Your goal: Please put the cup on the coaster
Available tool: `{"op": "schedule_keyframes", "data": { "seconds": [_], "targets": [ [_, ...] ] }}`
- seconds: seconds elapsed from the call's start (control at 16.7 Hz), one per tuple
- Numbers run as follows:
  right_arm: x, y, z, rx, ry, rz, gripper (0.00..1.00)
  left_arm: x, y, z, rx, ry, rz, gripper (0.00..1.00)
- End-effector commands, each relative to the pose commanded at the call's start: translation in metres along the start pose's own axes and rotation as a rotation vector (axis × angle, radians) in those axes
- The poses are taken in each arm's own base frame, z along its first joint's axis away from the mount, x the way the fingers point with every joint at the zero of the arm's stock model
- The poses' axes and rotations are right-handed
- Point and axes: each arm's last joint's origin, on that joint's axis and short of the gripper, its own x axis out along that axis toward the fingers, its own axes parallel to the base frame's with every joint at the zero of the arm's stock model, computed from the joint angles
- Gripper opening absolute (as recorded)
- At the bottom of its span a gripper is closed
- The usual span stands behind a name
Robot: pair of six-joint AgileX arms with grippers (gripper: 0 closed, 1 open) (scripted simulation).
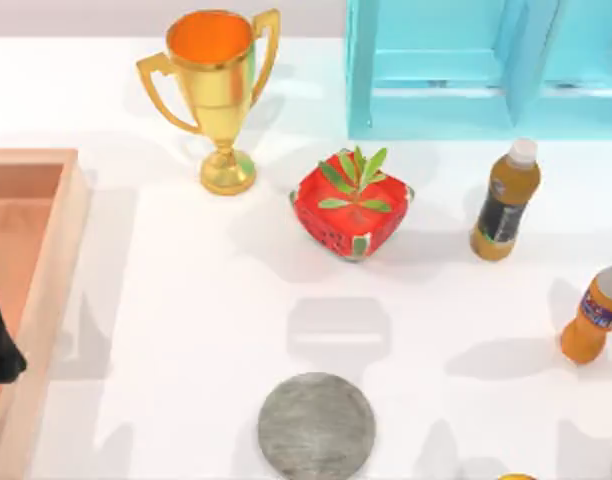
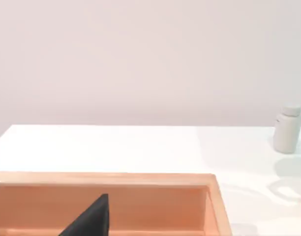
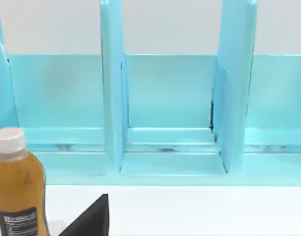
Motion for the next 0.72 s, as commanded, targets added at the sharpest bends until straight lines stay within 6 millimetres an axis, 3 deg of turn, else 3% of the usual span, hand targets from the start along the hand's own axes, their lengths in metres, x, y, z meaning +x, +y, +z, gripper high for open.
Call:
{"op": "schedule_keyframes", "data": {
  "seconds": [0.3, 0.54, 0.72],
  "targets": [
    [0.000, -0.001, 0.010, -0.062, 0.060, -0.005, 1.00, 0.000, 0.000, 0.000, 0.000, 0.000, 0.000, 1.00],
    [0.009, -0.002, 0.046, -0.286, 0.263, 0.013, 1.00, 0.000, 0.000, 0.000, 0.000, 0.000, 0.000, 1.00],
    [0.033, -0.005, 0.077, -0.528, 0.497, 0.097, 1.00, 0.000, 0.000, 0.000, 0.000, 0.000, 0.000, 1.00]
  ]
}}
